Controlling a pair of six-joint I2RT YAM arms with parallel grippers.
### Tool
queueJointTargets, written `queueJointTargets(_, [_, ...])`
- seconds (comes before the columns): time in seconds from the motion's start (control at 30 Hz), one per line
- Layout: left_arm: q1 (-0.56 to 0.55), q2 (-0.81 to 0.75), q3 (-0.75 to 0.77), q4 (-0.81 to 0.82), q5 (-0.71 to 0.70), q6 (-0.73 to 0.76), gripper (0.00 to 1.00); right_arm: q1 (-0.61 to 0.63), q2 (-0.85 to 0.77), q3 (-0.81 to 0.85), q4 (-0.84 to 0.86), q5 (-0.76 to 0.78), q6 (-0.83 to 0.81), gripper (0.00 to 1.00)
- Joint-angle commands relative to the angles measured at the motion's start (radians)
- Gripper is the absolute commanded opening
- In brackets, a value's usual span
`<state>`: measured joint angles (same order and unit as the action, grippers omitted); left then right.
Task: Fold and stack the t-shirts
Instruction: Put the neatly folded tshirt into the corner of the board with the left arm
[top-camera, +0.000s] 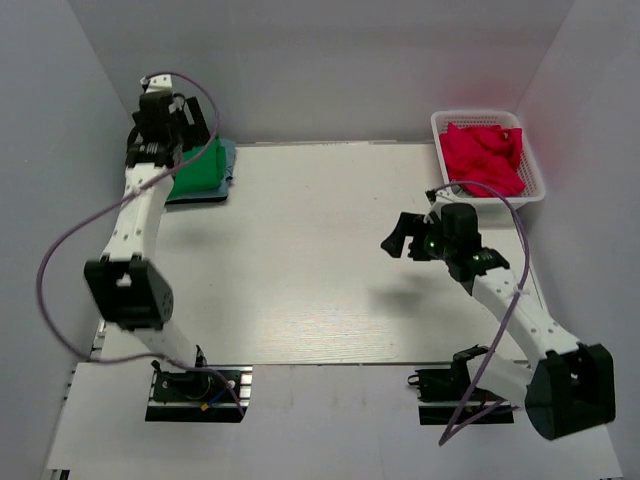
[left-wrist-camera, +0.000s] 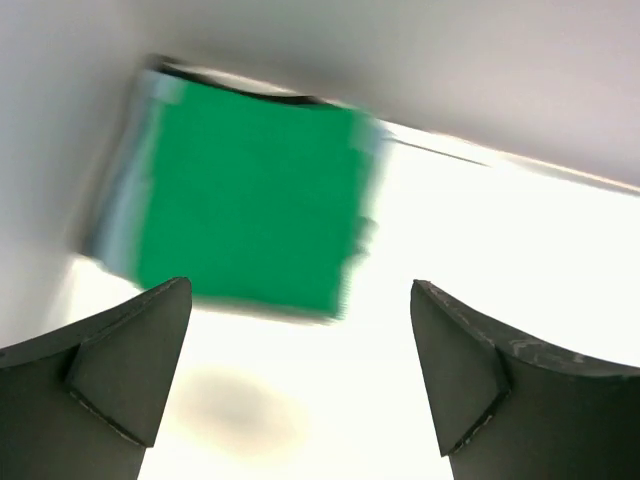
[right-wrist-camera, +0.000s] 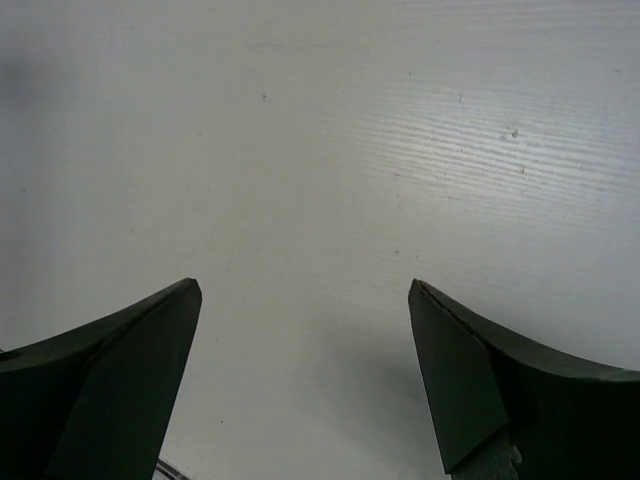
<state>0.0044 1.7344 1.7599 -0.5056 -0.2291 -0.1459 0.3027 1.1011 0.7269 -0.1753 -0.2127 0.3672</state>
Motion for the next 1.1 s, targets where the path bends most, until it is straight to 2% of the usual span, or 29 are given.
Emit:
queueJointTargets(0.0, [-0.004, -0.206, -0.274, 0.135, 0.408, -0.177, 1.0, -0.001, -0.092, -0.049, 0.007, -0.002, 0.016, 0.9])
queueJointTargets(0.03, [-0.013, -0.287, -0.324, 0.162, 0.436, -0.193, 1.0, -0.001, -0.143, -0.072, -0.006, 0.002, 0.021, 0.9])
queueJointTargets(0.1, [-0.014, -0.349, -0.413, 0.179, 0.436, -0.205, 1.0, -0.001, -0.176, -0.104, -0.026, 0.003, 0.019, 0.9])
queueJointTargets(0.17, [-0.014, -0.403, -0.425, 0.153, 0.395, -0.216, 1.0, -0.004, -0.228, -0.115, -0.033, 0.001, 0.018, 0.9])
queueJointTargets(0.27, [-0.014, -0.443, -0.474, 0.111, 0.366, -0.216, 1.0, 0.0, -0.273, -0.142, -0.038, 0.001, 0.016, 0.9])
queueJointTargets(0.37, [-0.023, -0.466, -0.516, 0.17, 0.326, -0.216, 1.0, 0.001, -0.285, -0.149, -0.035, 0.021, 0.012, 0.9])
queueJointTargets(0.53, [-0.023, -0.307, -0.427, 0.161, 0.326, -0.207, 1.0, 0.0, -0.256, -0.133, -0.036, 0.05, 0.01, 0.9])
queueJointTargets(0.77, [-0.001, 0.144, -0.177, 0.139, 0.303, -0.208, 1.0, -0.001, -0.112, -0.054, -0.027, 0.099, 0.009, 0.9])
queueJointTargets(0.93, [0.008, 0.359, -0.024, 0.099, 0.254, -0.218, 1.0, -0.004, -0.041, -0.018, -0.026, 0.093, 0.013, 0.9])
queueJointTargets(1.07, [0.008, 0.47, 0.033, 0.093, 0.254, -0.218, 1.0, -0.004, -0.015, -0.003, -0.038, 0.108, 0.006, 0.9])
